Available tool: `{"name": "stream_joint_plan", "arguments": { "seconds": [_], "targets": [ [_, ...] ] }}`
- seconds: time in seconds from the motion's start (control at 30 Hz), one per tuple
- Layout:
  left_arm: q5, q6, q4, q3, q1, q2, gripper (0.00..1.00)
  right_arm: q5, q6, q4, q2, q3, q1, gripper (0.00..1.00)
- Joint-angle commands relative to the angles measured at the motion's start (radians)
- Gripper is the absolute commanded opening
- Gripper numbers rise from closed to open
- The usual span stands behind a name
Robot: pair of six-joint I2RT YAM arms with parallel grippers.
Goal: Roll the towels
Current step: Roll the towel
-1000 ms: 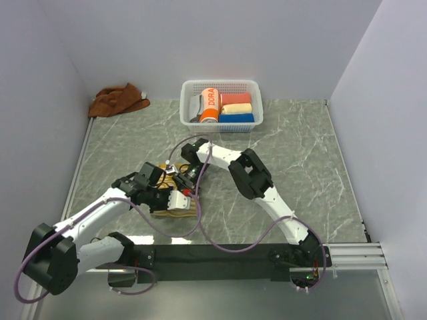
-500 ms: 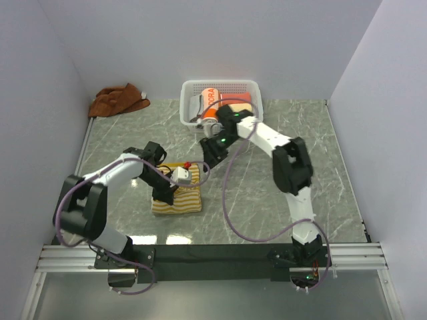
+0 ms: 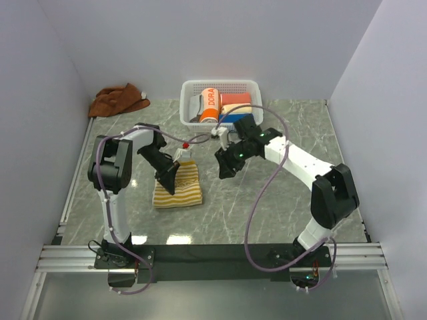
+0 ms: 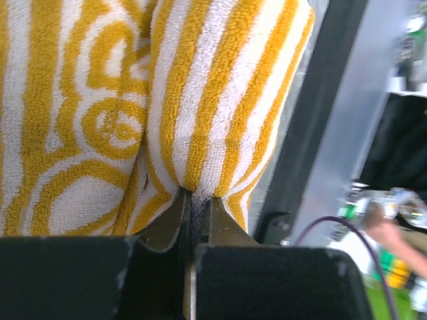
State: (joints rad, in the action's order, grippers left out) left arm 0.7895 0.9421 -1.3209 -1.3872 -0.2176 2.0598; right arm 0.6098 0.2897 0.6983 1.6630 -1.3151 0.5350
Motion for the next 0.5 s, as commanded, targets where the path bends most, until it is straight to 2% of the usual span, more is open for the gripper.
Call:
{"name": "stream_joint_plan", "arguments": {
  "seconds": [0.0, 0.07, 0.13, 0.2, 0.23, 0.37, 0.47],
  "targets": [
    [-0.142, 0.041, 0.124, -0.039, 0.012, 0.111, 0.01, -0.181, 0.118, -0.17, -0.063, 0.033, 0.145, 0.57],
    [-0.148, 0.041, 0.121, -0.07, 0.015, 0.15, 0.01, -0.243, 0.198, -0.221, -0.074, 0.053, 0.218, 0.62],
    [-0.142, 0.046, 0.106, -0.09, 0.017, 0.177, 0.01, -0.33, 0.247, -0.293, -0.06, 0.062, 0.316, 0.77],
    [-0.136, 0.046, 0.103, -0.108, 0.02, 0.187, 0.01, -0.372, 0.316, -0.371, -0.042, 0.068, 0.364, 0.79],
    [-0.134, 0.047, 0.097, -0.114, 0.02, 0.192, 0.01, -0.398, 0.339, -0.396, -0.022, 0.07, 0.393, 0.9],
    [-0.13, 0.037, 0.095, -0.145, 0.021, 0.215, 0.01, -0.424, 0.437, -0.457, 0.066, 0.027, 0.502, 0.91],
    [-0.13, 0.035, 0.095, -0.151, 0.021, 0.221, 0.01, -0.398, 0.468, -0.47, 0.138, 0.001, 0.519, 0.91]
  ]
}}
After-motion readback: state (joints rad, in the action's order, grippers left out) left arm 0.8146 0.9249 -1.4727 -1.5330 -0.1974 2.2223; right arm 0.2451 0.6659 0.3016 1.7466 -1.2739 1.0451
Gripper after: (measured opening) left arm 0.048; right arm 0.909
